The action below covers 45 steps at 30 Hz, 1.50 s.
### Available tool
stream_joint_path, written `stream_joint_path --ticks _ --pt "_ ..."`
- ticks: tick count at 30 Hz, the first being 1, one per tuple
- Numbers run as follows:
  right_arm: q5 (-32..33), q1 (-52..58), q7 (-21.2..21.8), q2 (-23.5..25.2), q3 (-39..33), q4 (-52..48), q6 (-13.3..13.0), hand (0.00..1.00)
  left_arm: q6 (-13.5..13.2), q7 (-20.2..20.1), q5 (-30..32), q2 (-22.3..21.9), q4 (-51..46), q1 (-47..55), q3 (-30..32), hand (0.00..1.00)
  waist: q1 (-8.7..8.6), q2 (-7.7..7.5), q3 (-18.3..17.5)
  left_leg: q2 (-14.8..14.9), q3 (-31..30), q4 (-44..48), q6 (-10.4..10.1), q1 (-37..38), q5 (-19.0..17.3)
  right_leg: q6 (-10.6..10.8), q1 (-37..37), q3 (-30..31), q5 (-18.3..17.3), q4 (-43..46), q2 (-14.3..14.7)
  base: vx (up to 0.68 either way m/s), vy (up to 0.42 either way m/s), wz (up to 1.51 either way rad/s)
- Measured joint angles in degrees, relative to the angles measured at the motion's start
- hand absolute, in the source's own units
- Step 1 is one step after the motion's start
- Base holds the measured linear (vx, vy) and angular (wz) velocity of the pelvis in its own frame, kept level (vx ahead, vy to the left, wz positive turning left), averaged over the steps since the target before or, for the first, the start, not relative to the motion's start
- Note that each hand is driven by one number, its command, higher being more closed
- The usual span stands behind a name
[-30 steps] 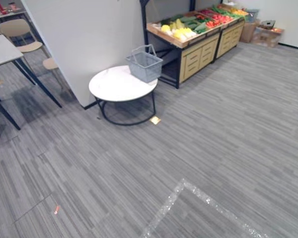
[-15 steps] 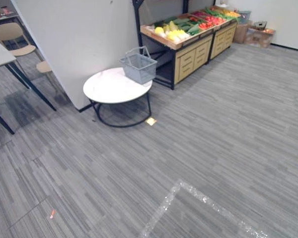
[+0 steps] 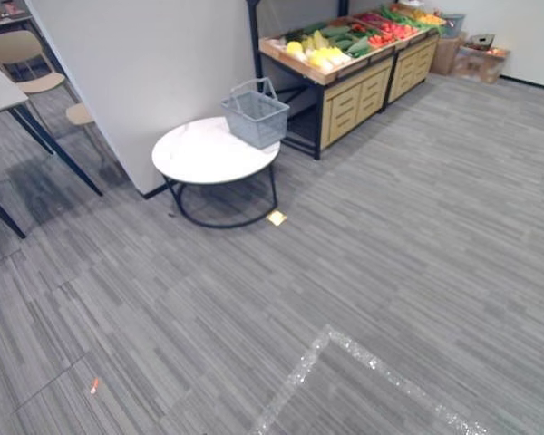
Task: Pick vegetable in the basket
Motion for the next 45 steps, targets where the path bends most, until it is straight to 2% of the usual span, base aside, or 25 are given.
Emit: stream_joint_path --ticks 3,8,9,10,11,12,14,16,18,21,22,24,26,27,28,29,31,33,34,35,37,39,40,42,45 --pt "-0.07 -0.41 0.03 -0.14 -0.11 -0.03 0.02 0.00 0.38 -1.07 -2.52 -0.28 0.02 -0.06 0.01 0.00 0.00 0.43 0.09 0.37 0.46 0.31 -0.02 -0.26 0.01 -0.16 -1.38 0.14 -0.20 2.07 0.09 -0.02 -0.011 -0.10" --pt "-0.08 -1.46 0.43 -0.03 -0.54 -0.41 0.07 0.00 0.70 -3.76 -6.75 -0.10 0.01 -1.28 -0.11 0.00 -0.22 0.33 0.89 0.49 0.71 2.54 -0.54 -3.11 -0.36 -2.06 -7.69 -0.09 -4.81 11.67 -0.86 -0.05 -0.026 -0.05" --pt "-0.05 -1.19 0.73 0.11 -1.22 -0.35 0.12 0.00 0.72 -4.36 -6.92 -0.04 -0.03 -1.28 0.08 0.00 -0.25 0.28 1.19 1.02 0.92 5.84 -1.36 -4.17 -2.37 -2.25 -8.05 -0.13 -6.59 13.17 -0.97 -0.06 -0.093 0.05" --pt "-0.02 -0.81 1.14 0.04 -1.75 -0.36 0.15 0.00 0.77 -4.61 -7.79 -0.10 -0.10 -1.21 0.66 0.00 -0.14 0.35 1.34 2.42 0.75 13.54 -2.20 -7.41 -5.57 -3.06 -8.46 -0.37 -8.16 14.59 -0.85 -0.05 -0.091 0.07" --pt "-0.02 -0.73 1.22 0.09 -2.08 -0.36 0.16 0.00 0.81 -4.86 -8.05 -0.14 -0.19 -1.14 1.14 0.00 -0.08 0.34 1.59 3.14 0.76 18.80 -2.46 -9.58 -6.44 -3.55 -8.35 -0.45 -8.56 15.09 -0.81 -0.04 -0.138 0.12" --pt "-0.01 -0.56 1.25 -0.01 -2.36 -0.31 0.22 0.00 1.05 -5.27 -8.53 -0.27 -1.07 -0.86 3.35 0.00 -0.14 -0.41 2.27 4.94 0.58 31.98 -1.99 -15.74 -6.15 -4.08 -8.17 -0.76 -9.22 16.04 -0.99 0.02 -0.107 0.11" --pt "0.06 -0.38 1.22 -0.69 -2.24 -1.44 0.21 0.00 1.54 -5.44 -9.03 -1.90 -2.89 -0.56 6.56 0.00 -0.16 0.53 4.48 7.06 -2.05 48.90 1.23 -23.14 -0.56 -4.59 -6.00 -1.63 -10.80 17.91 -0.92 0.04 -0.055 0.17" --pt "0.14 0.41 1.17 -1.16 -0.80 -2.50 0.29 0.00 1.92 -5.45 -9.11 -2.48 -4.09 0.62 7.20 0.00 0.24 0.64 4.76 6.45 -4.65 58.59 0.26 -28.79 -0.77 -4.40 -4.25 -1.72 -13.11 19.67 -2.24 0.09 0.020 0.12" --pt "0.14 -0.61 1.14 -1.17 -0.12 -3.82 0.34 0.00 1.92 -5.39 -9.60 -3.06 -4.41 0.98 7.57 0.00 0.41 0.66 4.78 5.84 -5.10 54.98 -0.24 -31.84 -1.52 -3.58 -3.82 -1.25 -13.58 19.27 -2.96 0.18 0.044 0.03" --pt "0.15 -3.00 1.15 -0.90 0.35 -4.49 0.19 0.00 1.73 -5.36 -11.07 -3.46 -4.68 1.01 7.74 0.00 1.53 0.70 4.78 5.59 -5.53 36.76 -0.37 -32.40 -0.63 -1.98 -2.93 -0.89 -14.18 17.57 -3.63 0.25 0.100 -0.09" --pt "0.16 -3.75 1.07 -0.85 2.69 -4.86 0.03 0.00 1.40 -5.22 -11.19 -3.93 -4.93 1.08 7.86 0.00 1.90 0.72 4.77 5.81 -5.54 25.78 -0.18 -31.69 1.81 -1.02 -1.62 -0.34 -14.81 16.52 -3.98 0.42 0.191 -0.14" --pt "0.16 -4.04 0.98 -0.98 5.44 -6.43 -0.10 0.00 1.39 -4.98 -11.18 -4.33 -5.47 1.26 9.38 0.00 2.41 0.78 4.72 6.08 -5.54 15.12 -0.63 -30.97 5.16 1.04 0.11 0.44 -15.94 15.74 -4.99 0.49 0.252 -0.15" --pt "-0.19 -4.92 0.98 -1.15 6.88 -6.71 -0.66 0.00 1.21 -4.78 -11.16 -4.94 -5.67 1.41 10.06 0.00 3.62 1.07 4.54 6.82 -5.43 11.25 -1.07 -31.08 6.84 3.16 3.09 2.08 -18.44 13.94 -6.33 0.44 0.315 -0.40" --pt "-0.30 -5.21 0.98 -1.04 6.89 -6.55 -0.66 0.00 1.26 -4.88 -11.14 -4.66 -5.62 1.79 10.38 0.00 3.93 0.23 4.35 6.56 -4.81 13.22 -1.40 -31.03 10.19 3.47 4.27 2.54 -18.97 13.09 -7.59 0.81 0.491 -0.67" --pt "-1.56 -5.90 1.37 0.99 6.89 -5.23 -0.74 0.00 1.27 -4.86 -10.90 -3.09 -4.84 2.83 10.75 0.00 4.37 -3.28 0.52 3.41 -1.46 17.87 0.92 -32.86 7.82 2.29 3.36 5.40 -17.62 13.44 -12.04 0.74 0.407 -0.41" --pt "-2.36 -6.15 1.73 1.48 6.87 -5.24 -0.82 0.00 1.22 -4.84 -10.46 -2.71 -4.43 2.37 10.63 0.00 3.84 -3.76 -0.26 2.73 -1.14 19.00 2.02 -33.40 6.84 2.18 1.72 6.63 -15.66 15.12 -12.75 0.64 0.316 -0.33" --pt "-2.47 -6.56 2.36 1.82 6.81 -4.68 -0.89 0.00 1.30 -4.87 -9.47 -1.90 -3.50 1.47 9.52 0.00 3.71 -3.82 -0.32 1.50 -0.82 20.72 4.29 -32.55 5.25 2.40 -0.61 10.04 -10.98 21.29 -13.74 0.44 0.245 -0.01" --pt "-2.51 -6.25 2.28 1.49 6.14 -4.17 -0.86 0.00 1.44 -4.77 -7.68 -1.44 -3.57 1.20 8.43 0.00 3.10 -3.67 -0.31 -0.36 0.67 19.16 5.69 -27.30 3.08 2.97 -5.67 11.88 1.33 34.78 -15.03 0.68 0.360 -0.05" --pt "-2.51 -6.13 2.26 1.40 6.13 -4.21 -0.87 0.00 1.48 -4.73 -7.67 -1.24 -3.62 1.23 7.57 0.00 3.02 -3.46 -0.23 -0.71 0.69 18.24 5.98 -25.37 2.12 3.29 -7.03 11.46 5.56 38.37 -15.41 0.58 0.295 -0.08" --pt "-2.43 -5.70 2.27 1.35 6.14 -4.23 -0.92 0.00 1.51 -4.74 -7.67 -0.71 -3.68 1.16 5.89 0.00 2.77 -3.17 0.15 -1.70 0.60 16.01 6.81 -20.88 -0.22 4.08 -10.06 10.45 9.91 48.00 -16.36 0.52 0.253 0.07" --pt "-2.42 -4.25 2.20 1.09 6.18 -4.16 -0.84 0.00 1.59 -4.59 -7.47 0.48 -4.01 0.94 2.56 0.00 1.55 -3.14 0.70 -3.78 -0.90 12.92 7.57 -13.07 -1.60 1.73 -15.43 6.91 5.77 64.72 -17.71 0.56 0.204 0.31" --pt "-2.31 -3.73 2.15 0.46 4.89 -4.45 -1.14 0.00 1.53 -4.58 -7.12 0.27 -4.18 0.72 1.23 0.00 1.01 -2.21 1.26 -3.95 -1.31 9.56 7.51 -6.95 -1.89 -0.23 -17.61 2.69 1.14 68.67 -17.58 0.42 0.084 0.20" --pt "-2.27 -3.33 2.16 0.06 3.95 -4.46 -1.19 0.00 1.52 -4.48 -6.96 -0.23 -4.16 -0.26 1.17 0.00 0.99 -1.69 1.54 -3.83 -1.75 6.99 7.38 -2.30 -2.47 -0.41 -20.55 -0.65 -2.89 68.00 -16.96 0.31 0.026 0.12" --pt "-2.15 -2.95 2.16 0.37 2.06 -4.62 -1.24 0.00 1.49 -4.36 -6.77 -1.29 -4.19 -1.41 3.21 0.00 0.87 -1.69 1.99 -3.54 -2.72 5.92 6.70 0.93 -4.76 -0.33 -24.19 -3.55 -6.03 63.84 -16.94 0.38 -0.067 0.25" --pt "-1.72 -1.21 2.07 0.53 1.18 -5.40 -1.16 0.00 1.53 -4.26 -6.49 -3.30 -4.24 -2.43 6.22 0.00 0.53 -0.76 2.57 -0.82 -4.11 6.79 4.57 4.34 -9.67 -0.39 -27.58 -7.27 -6.62 49.61 -16.67 0.35 -0.171 0.25"
